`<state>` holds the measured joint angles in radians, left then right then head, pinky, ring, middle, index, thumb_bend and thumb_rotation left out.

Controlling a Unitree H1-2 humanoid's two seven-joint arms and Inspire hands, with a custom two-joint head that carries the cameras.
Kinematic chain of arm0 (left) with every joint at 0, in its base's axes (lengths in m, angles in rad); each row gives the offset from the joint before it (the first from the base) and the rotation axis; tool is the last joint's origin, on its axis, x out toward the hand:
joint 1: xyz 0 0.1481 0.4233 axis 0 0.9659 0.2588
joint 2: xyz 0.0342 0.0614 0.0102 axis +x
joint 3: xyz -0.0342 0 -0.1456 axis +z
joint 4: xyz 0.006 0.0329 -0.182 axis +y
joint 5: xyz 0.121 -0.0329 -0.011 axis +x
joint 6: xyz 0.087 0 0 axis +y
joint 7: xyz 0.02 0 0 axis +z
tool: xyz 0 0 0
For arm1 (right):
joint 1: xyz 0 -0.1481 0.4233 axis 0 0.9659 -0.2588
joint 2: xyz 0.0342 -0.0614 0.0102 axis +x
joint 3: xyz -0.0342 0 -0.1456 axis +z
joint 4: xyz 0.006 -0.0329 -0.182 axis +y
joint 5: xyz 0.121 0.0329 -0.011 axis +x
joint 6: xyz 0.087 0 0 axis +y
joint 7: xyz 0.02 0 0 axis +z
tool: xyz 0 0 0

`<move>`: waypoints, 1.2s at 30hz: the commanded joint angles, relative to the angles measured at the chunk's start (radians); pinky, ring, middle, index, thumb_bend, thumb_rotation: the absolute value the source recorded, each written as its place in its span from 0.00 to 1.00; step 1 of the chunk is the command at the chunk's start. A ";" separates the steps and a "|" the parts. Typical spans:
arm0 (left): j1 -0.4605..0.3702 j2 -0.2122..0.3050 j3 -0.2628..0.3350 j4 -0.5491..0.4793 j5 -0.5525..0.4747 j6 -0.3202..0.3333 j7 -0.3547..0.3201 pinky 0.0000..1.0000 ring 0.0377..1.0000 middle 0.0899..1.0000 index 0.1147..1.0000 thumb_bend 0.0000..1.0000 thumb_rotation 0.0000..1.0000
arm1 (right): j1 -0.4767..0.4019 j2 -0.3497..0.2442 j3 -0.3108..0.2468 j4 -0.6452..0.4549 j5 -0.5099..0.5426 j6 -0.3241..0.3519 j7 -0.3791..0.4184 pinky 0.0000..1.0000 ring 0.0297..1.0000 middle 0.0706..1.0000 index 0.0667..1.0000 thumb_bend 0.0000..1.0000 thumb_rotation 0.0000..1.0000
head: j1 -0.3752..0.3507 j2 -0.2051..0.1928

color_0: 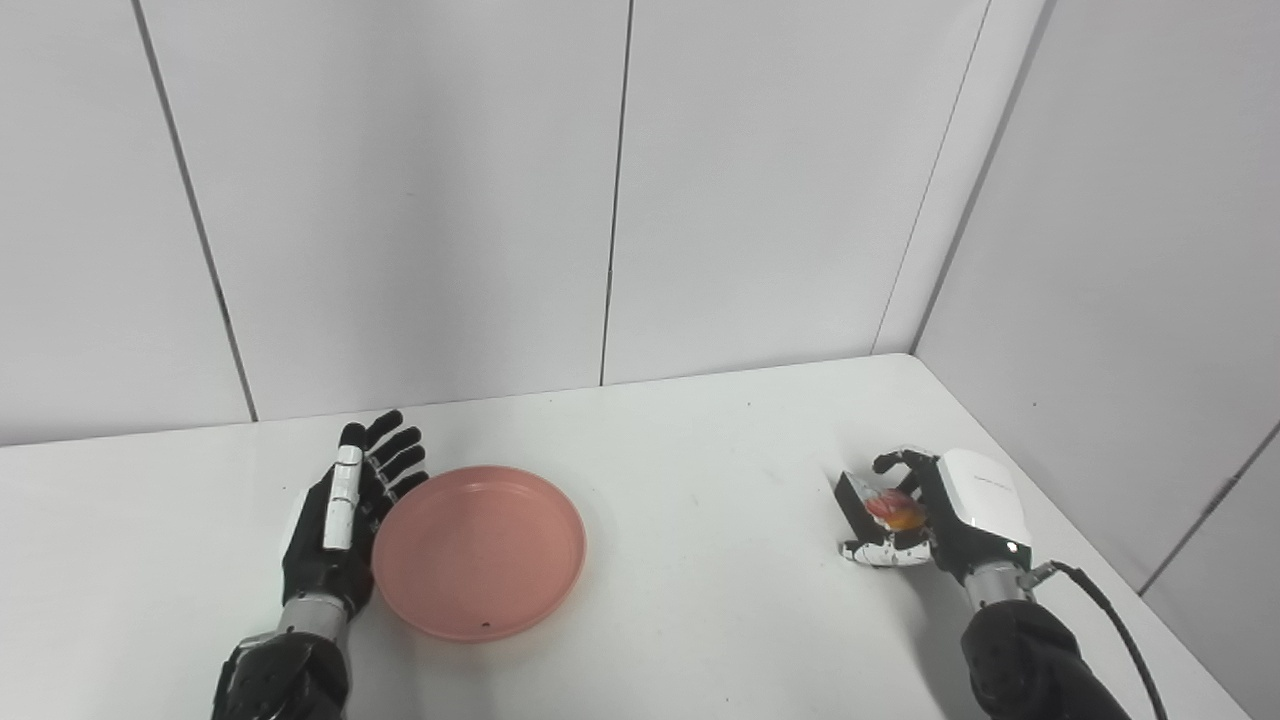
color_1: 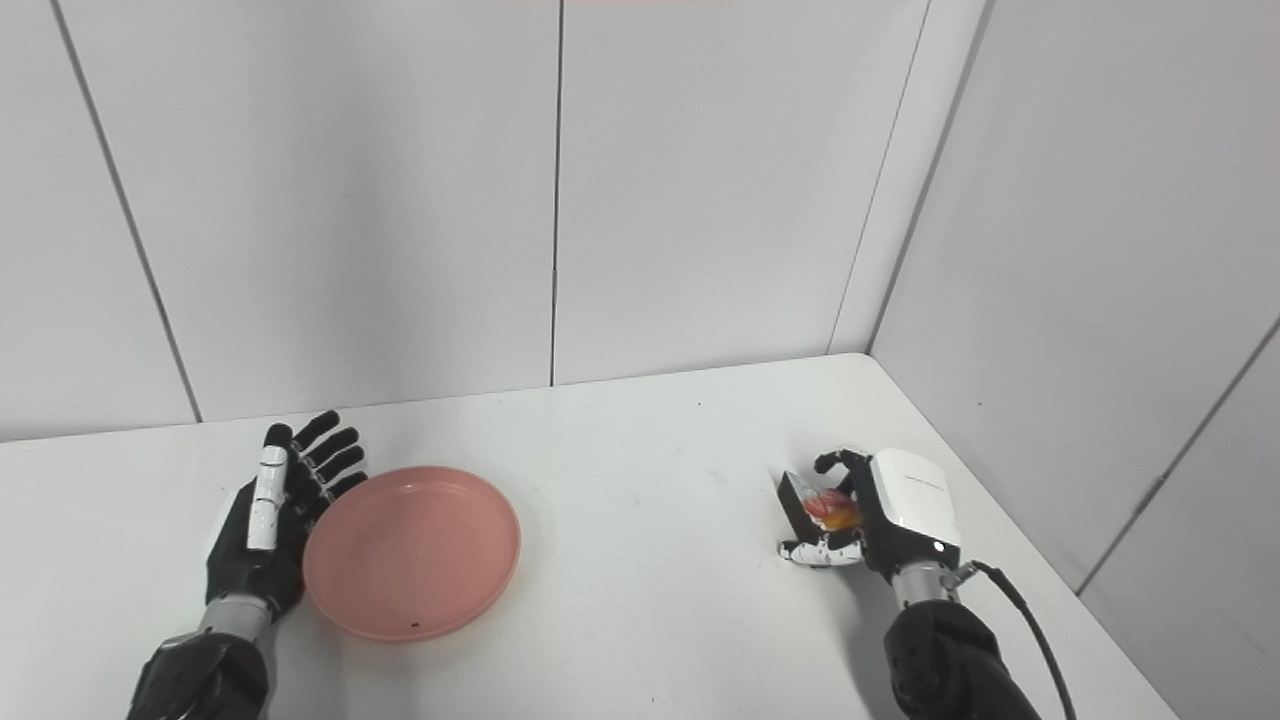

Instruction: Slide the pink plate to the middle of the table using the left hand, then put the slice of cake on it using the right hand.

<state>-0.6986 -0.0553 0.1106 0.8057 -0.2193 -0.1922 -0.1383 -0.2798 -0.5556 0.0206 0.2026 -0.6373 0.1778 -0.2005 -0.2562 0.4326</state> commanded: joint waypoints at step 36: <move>-0.027 -0.111 -0.013 0.238 0.045 -0.051 0.078 0.75 0.80 0.78 0.73 0.68 0.89 | -0.274 0.139 0.152 -0.200 0.004 -0.202 0.174 0.28 0.34 0.41 0.57 0.76 0.17 | 0.301 -0.015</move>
<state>-0.7794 -0.1524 0.0954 0.9699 -0.1783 -0.3001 -0.0877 -0.5048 -0.4109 0.1718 0.0101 -0.6258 0.0200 -0.0203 0.0444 0.4172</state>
